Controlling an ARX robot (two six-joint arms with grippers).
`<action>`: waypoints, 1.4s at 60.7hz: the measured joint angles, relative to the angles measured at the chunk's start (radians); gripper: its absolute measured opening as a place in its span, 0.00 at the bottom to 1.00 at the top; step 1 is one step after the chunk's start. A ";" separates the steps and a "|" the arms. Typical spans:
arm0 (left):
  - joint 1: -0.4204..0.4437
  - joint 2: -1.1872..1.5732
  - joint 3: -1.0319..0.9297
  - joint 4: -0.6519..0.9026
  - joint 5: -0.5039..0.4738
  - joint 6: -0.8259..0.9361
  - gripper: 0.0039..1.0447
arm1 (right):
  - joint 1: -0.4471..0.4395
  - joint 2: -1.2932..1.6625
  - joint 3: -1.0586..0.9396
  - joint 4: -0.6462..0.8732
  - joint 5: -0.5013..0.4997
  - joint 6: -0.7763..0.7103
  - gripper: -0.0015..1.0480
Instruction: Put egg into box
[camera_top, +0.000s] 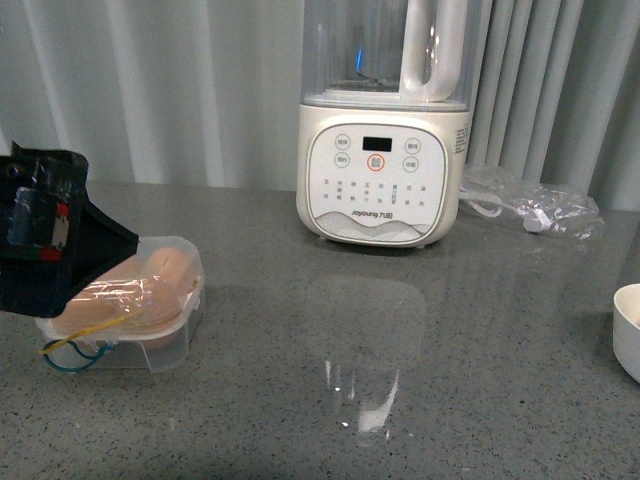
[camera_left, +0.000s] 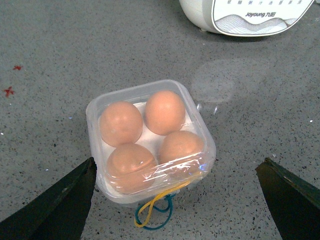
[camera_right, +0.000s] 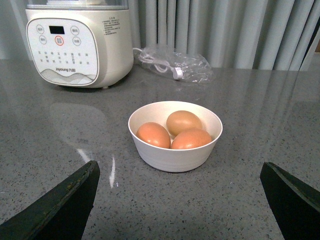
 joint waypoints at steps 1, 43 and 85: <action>0.000 -0.010 0.003 -0.008 0.000 0.003 0.94 | 0.000 0.000 0.000 0.000 0.000 0.000 0.93; 0.437 -0.500 -0.049 -0.330 0.232 0.192 0.94 | 0.000 0.000 0.000 0.000 0.000 0.000 0.93; 0.237 -0.827 -0.534 0.055 -0.045 -0.041 0.03 | 0.000 0.000 0.000 0.000 0.000 0.000 0.93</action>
